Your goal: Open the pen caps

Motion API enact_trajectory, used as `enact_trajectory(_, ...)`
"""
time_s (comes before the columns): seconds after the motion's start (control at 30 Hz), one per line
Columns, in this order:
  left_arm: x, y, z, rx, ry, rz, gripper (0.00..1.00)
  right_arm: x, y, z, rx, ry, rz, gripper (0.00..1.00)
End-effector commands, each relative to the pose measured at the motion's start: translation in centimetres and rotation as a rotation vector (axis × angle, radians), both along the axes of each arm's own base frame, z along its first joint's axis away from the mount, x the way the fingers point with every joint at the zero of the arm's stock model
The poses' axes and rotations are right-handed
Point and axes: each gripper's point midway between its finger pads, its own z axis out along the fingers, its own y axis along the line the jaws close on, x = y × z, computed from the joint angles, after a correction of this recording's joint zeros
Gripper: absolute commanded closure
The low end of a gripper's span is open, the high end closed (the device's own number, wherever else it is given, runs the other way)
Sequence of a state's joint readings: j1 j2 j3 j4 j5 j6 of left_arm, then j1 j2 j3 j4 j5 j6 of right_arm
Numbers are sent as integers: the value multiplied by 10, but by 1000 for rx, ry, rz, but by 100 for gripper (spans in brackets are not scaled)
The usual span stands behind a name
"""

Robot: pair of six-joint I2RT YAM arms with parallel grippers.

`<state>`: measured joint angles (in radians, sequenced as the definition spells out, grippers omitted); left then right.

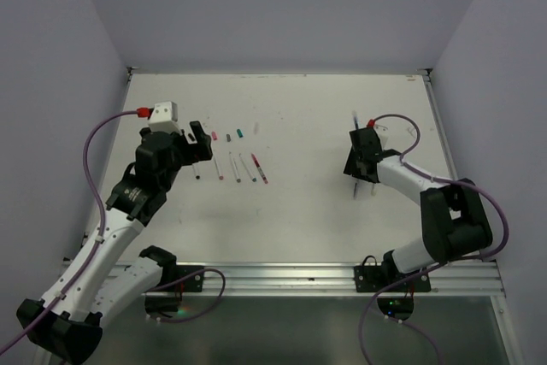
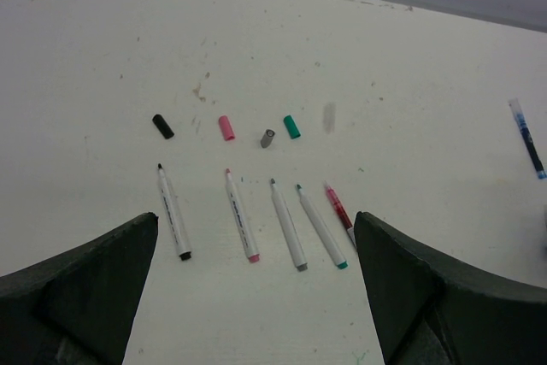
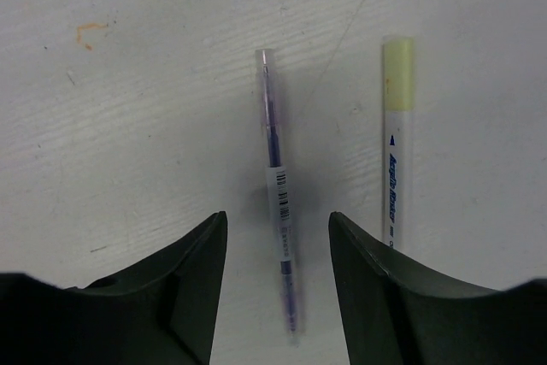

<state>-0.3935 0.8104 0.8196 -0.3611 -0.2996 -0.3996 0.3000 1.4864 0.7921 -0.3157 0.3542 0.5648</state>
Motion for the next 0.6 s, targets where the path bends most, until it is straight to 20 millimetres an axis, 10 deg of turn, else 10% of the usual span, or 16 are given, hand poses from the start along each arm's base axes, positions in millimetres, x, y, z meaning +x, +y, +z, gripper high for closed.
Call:
enact_trajectory(0.0, 3, -4, -3, 15, -2, -30, 0, 1, 11, -9, 71, 9, 10, 47)
enact_trajectory(0.57, 7, -51, -16, -105, 49, -229, 0, -14, 59, -33, 134, 69, 208, 100)
